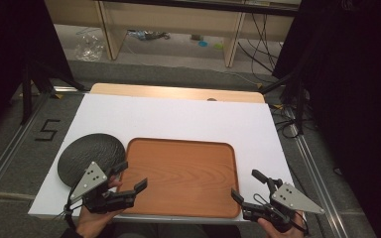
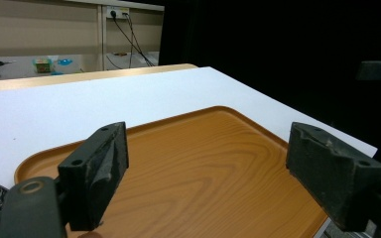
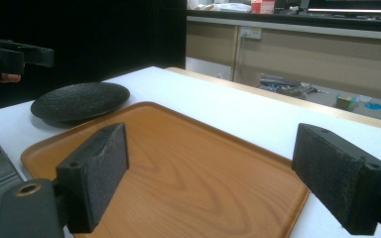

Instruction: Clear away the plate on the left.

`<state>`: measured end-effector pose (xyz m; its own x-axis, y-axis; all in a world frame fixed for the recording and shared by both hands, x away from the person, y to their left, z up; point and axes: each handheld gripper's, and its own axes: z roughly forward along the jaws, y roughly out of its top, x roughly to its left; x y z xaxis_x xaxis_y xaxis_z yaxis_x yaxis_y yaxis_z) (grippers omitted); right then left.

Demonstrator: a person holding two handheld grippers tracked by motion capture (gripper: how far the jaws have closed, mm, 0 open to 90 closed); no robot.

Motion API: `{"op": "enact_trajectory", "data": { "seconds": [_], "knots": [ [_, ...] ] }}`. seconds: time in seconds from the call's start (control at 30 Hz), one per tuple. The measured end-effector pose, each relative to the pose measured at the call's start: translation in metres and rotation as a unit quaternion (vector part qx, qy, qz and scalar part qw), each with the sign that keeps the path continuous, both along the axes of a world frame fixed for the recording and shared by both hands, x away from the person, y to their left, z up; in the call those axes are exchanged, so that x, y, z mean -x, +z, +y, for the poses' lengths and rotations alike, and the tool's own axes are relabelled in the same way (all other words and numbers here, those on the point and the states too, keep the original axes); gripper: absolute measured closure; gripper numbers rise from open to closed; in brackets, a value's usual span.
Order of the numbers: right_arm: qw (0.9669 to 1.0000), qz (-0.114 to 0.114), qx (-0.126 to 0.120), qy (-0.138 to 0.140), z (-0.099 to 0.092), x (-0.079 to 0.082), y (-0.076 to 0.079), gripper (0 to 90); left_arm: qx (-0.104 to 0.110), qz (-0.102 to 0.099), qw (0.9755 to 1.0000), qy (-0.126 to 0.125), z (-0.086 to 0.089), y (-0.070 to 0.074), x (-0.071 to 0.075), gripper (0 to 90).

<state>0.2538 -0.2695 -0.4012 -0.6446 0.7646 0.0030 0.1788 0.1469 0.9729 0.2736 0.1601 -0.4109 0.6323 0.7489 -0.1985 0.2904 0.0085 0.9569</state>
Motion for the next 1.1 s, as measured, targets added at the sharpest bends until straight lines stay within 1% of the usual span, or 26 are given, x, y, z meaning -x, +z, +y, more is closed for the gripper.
{"op": "enact_trajectory", "data": {
  "seconds": [0.03, 0.1, 0.13, 0.17, 0.23, 0.27, 0.37, 0.4, 0.47, 0.5, 0.53, 0.57, 0.6, 0.67, 0.7, 0.73, 0.77, 0.8, 0.83, 0.97, 1.0, 1.03, 1.07, 1.1],
  "knots": [
    [0.9999, -0.01, -0.002, 0.002, 0.0, -0.001, 0.0, 15.7, 0.0, 0.0, 1.0, 0.0, 0.0, 0.0, 0.0, 16.6],
    [1.0, -0.01, -0.001, -0.001, 0.0, -0.001, 0.0, 15.7, 0.003, 0.003, 1.0, 0.004, 0.003, 0.0, -0.001, 16.5],
    [1.0, 0.0, 0.001, -0.002, 0.0, 0.0, 0.0, 15.7, 0.007, 0.009, 0.9999, 0.006, 0.005, 0.0, -0.002, 16.5],
    [1.0, -0.001, 0.0, 0.0, 0.0, 0.0, 0.0, 15.7, 0.012, 0.013, 0.9998, 0.006, 0.006, 0.0, -0.002, 16.4],
    [1.0, -0.001, -0.002, 0.0, 0.0, 0.0, 0.0, 15.7, 0.028, 0.031, 0.9991, 0.01, 0.01, -0.001, -0.005, 16.3],
    [1.0, 0.002, 0.003, -0.001, 0.0, 0.0, 0.0, 15.7, 0.036, 0.039, 0.9985, 0.012, 0.013, -0.002, -0.007, 16.5],
    [1.0, 0.003, 0.001, 0.0, 0.0, 0.0, 0.0, 15.7, 0.053, 0.063, 0.9964, 0.022, 0.018, -0.004, -0.011, 16.5],
    [1.0, 0.001, 0.001, 0.001, 0.0, 0.0, 0.0, 15.7, 0.061, 0.072, 0.9951, 0.028, 0.021, -0.005, -0.012, 16.5],
    [1.0, 0.0, 0.0, -0.001, 0.0, 0.0, 0.0, 15.7, 0.073, 0.083, 0.9934, 0.032, 0.024, -0.006, -0.014, 16.6],
    [1.0, 0.001, 0.0, 0.0, 0.0, 0.0, 0.0, 15.8, 0.08, 0.086, 0.9923, 0.038, 0.026, -0.006, -0.015, 16.6],
    [1.0, 0.001, 0.0, 0.0, 0.0, 0.0, 0.0, 15.8, 0.08, 0.086, 0.9923, 0.038, 0.026, -0.006, -0.015, 16.7],
    [1.0, 0.001, 0.0, 0.0, 0.0, 0.0, 0.0, 15.8, 0.087, 0.085, 0.9912, 0.053, 0.029, -0.006, -0.014, 17.3],
    [1.0, 0.001, 0.0, 0.0, 0.0, 0.0, 0.0, 15.8, 0.087, 0.085, 0.9912, 0.053, 0.029, -0.006, -0.014, 17.3],
    [1.0, 0.001, 0.0, 0.0, 0.0, 0.0, 0.0, 15.8, 0.1, 0.092, 0.9891, 0.057, 0.033, -0.006, -0.016, 17.3],
    [1.0, 0.0, 0.0, 0.0, 0.0, 0.0, 0.0, 15.8, 0.104, 0.094, 0.9881, 0.063, 0.035, -0.006, -0.016, 17.2],
    [1.0, 0.003, 0.002, 0.001, 0.0, 0.0, 0.0, 15.8, 0.095, 0.095, 0.9881, 0.075, 0.037, -0.006, -0.016, 17.3],
    [1.0, 0.003, 0.002, 0.001, 0.0, 0.0, 0.0, 15.8, 0.095, 0.095, 0.9881, 0.075, 0.037, -0.006, -0.016, 17.3],
    [1.0, 0.003, 0.003, -0.001, 0.0, 0.0, 0.0, 15.8, 0.094, 0.097, 0.9875, 0.08, 0.038, -0.006, -0.017, 17.3],
    [1.0, 0.002, 0.001, 0.001, 0.0, 0.0, 0.0, 15.8, 0.097, 0.102, 0.9866, 0.083, 0.04, -0.006, -0.017, 17.2],
    [1.0, 0.003, 0.003, 0.0, 0.0, 0.0, 0.0, 15.8, 0.095, 0.105, 0.986, 0.087, 0.042, -0.006, -0.018, 17.2],
    [1.0, 0.0, 0.002, -0.001, 0.0, 0.0, 0.0, 15.9, 0.098, 0.106, 0.9854, 0.09, 0.045, -0.006, -0.018, 16.9],
    [1.0, -0.001, 0.002, -0.001, 0.0, 0.0, 0.0, 15.9, 0.098, 0.106, 0.9854, 0.09, 0.045, -0.006, -0.018, 17.0],
    [1.0, 0.003, 0.005, 0.001, 0.0, 0.0, 0.0, 15.9, 0.106, 0.111, 0.9837, 0.094, 0.048, -0.006, -0.019, 17.1],
    [1.0, 0.003, 0.005, 0.001, 0.0, 0.0, 0.0, 15.9, 0.106, 0.111, 0.9837, 0.094, 0.048, -0.006, -0.019, 17.0]
  ]
}}
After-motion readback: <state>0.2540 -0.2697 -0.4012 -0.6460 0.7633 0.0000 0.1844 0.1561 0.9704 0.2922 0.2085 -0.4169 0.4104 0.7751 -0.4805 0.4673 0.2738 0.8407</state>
